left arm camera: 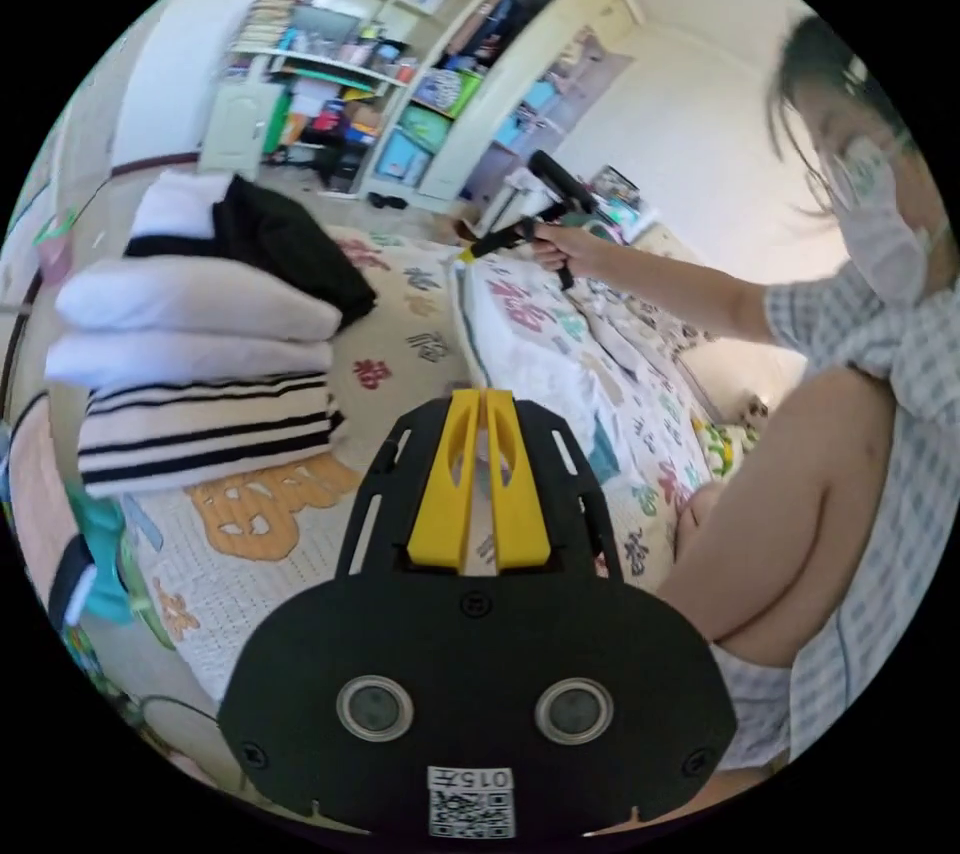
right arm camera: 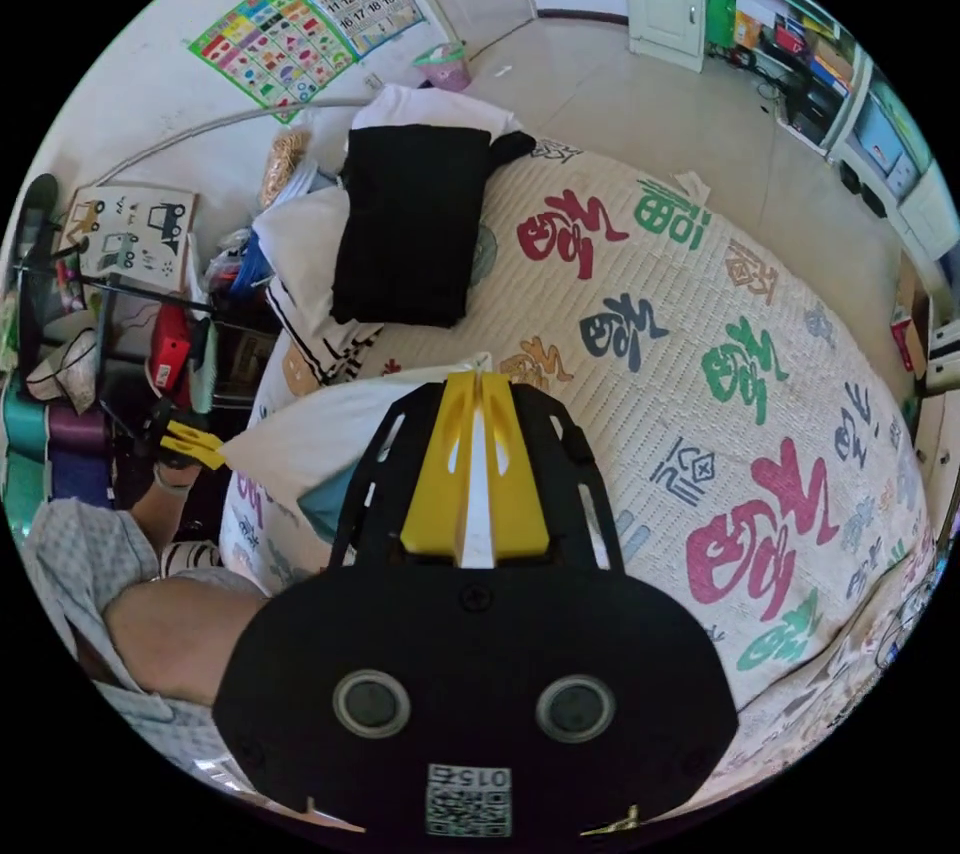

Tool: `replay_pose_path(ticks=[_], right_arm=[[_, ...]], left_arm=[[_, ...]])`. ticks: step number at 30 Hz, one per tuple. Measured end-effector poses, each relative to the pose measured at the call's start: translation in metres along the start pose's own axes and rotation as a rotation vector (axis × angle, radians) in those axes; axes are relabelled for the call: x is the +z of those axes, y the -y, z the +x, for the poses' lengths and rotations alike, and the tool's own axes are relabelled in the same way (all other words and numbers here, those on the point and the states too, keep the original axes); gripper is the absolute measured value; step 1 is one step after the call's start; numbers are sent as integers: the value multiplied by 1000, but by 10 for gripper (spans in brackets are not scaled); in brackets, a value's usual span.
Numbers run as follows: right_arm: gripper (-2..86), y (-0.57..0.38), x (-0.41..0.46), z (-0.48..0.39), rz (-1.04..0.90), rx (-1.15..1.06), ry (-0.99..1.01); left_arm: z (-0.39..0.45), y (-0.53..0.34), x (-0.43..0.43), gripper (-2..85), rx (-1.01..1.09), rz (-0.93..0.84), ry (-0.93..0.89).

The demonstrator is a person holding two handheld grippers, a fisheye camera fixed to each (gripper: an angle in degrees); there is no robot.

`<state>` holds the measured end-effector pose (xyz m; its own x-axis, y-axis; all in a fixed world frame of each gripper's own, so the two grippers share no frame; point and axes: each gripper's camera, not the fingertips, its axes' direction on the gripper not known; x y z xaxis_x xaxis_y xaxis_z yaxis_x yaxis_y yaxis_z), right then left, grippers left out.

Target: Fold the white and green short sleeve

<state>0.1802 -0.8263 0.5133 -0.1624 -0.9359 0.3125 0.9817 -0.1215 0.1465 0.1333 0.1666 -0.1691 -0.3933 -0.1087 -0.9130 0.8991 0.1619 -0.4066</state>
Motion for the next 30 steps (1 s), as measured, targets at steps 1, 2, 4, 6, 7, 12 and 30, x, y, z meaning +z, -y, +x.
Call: replay_pose_path(ticks=[1, 2, 4, 6, 7, 12, 30], right_arm=[[-8, -21, -13, 7, 41, 3, 43], [-8, -44, -27, 15, 91, -7, 73], [-8, -83, -49, 26, 177, -36, 102], [-8, -122, -67, 40, 226, -23, 128], [-8, -147, -77, 50, 251, -4, 144], [-8, -245, -104, 85, 303, 61, 121], [-1, -535, -93, 229, 360, 320, 189]], left_arm=[[20, 2, 6, -8, 70, -34, -46], [42, 4, 16, -8, 138, -79, -82], [75, 5, 32, -8, 235, -125, -143], [104, 5, 52, -8, 300, -143, -238], [121, 4, 68, -7, 337, -160, -295], [190, -3, 141, -7, 495, -242, -416], [383, -40, 398, 0, 1037, -590, -348]])
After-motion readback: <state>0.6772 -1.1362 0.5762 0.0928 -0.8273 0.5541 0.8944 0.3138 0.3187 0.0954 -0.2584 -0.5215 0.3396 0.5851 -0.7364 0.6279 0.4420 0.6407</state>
